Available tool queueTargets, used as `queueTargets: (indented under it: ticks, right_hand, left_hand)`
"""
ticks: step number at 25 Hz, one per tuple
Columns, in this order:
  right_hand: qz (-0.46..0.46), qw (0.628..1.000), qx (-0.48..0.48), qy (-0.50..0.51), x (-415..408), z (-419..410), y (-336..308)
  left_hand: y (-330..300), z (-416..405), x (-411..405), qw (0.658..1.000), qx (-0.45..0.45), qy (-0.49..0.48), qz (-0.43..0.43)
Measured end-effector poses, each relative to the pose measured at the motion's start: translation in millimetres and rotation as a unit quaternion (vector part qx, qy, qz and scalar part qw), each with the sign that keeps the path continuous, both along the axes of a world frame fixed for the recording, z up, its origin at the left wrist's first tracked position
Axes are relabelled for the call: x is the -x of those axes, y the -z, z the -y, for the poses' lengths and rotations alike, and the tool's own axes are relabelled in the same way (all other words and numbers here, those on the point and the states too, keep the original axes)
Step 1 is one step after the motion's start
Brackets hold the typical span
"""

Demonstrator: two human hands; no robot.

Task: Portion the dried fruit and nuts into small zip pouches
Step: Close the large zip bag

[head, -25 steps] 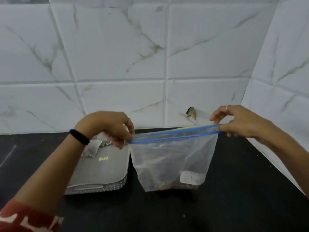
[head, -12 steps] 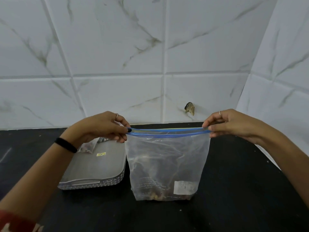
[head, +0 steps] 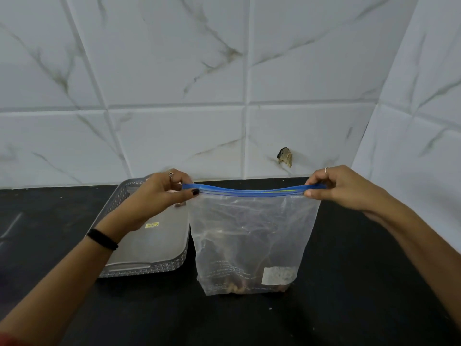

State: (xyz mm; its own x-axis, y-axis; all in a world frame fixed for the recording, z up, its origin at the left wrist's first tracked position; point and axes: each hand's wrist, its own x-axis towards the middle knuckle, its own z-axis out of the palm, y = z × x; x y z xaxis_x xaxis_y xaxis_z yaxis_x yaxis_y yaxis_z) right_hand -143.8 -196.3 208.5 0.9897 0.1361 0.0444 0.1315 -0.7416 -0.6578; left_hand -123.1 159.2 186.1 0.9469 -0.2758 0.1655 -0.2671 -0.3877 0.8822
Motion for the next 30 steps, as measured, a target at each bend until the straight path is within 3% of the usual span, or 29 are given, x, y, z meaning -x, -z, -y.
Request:
queueTargets:
  ticks: [2, 4, 5, 8, 10, 16, 18, 19, 21, 22, 24, 26, 28, 30]
  right_hand:
    - [0.082, 0.991, 0.101, 0.033, -1, -3, 7]
    - [0.219, 0.957, 0.187, 0.035, 3, -14, 15]
    - [0.245, 0.944, 0.220, 0.009, 3, -19, 19]
    - [0.145, 0.950, 0.276, -0.038, -6, -25, 35]
    - [0.045, 0.982, 0.175, -0.048, -10, -24, 34]
    - [-0.123, 0.987, -0.079, -0.067, -14, -23, 31]
    - [-0.190, 0.970, -0.147, -0.047, -17, -22, 31]
    - [-0.216, 0.961, -0.167, -0.037, -19, -22, 32]
    - [-0.251, 0.950, -0.185, -0.016, -22, -23, 32]
    - [-0.266, 0.946, -0.186, -0.005, -22, -24, 32]
    - [-0.304, 0.933, -0.189, 0.014, -23, -25, 32]
    - [-0.351, 0.916, -0.195, 0.019, -22, -23, 31]
    - [-0.363, 0.917, -0.165, 0.013, -21, -20, 34]
    - [-0.280, 0.960, -0.021, -0.016, -20, -19, 41]
  left_hand:
    - [5, 5, 1, 0.983, 0.143, 0.024, -0.114]
    - [11, 12, 1, 0.961, 0.219, 0.017, -0.169]
    - [13, 16, 1, 0.953, 0.243, 0.007, -0.180]
    - [21, 24, 1, 0.929, 0.307, -0.019, -0.208]
    - [26, 26, 2, 0.930, 0.303, -0.033, -0.206]
    - [37, 28, 4, 0.959, 0.162, -0.202, -0.117]
    - [40, 29, 11, 0.983, 0.002, -0.180, 0.048]
    - [44, 29, 14, 0.968, -0.120, -0.140, 0.169]
    - [53, 33, 20, 0.869, -0.319, -0.047, 0.376]
    - [58, 37, 20, 0.828, -0.370, -0.011, 0.421]
    - [67, 42, 14, 0.794, -0.421, 0.026, 0.437]
    - [70, 47, 7, 0.782, -0.436, 0.047, 0.442]
    - [69, 49, 3, 0.808, -0.411, 0.095, 0.412]
    - [66, 50, 0, 0.854, -0.381, 0.130, 0.329]
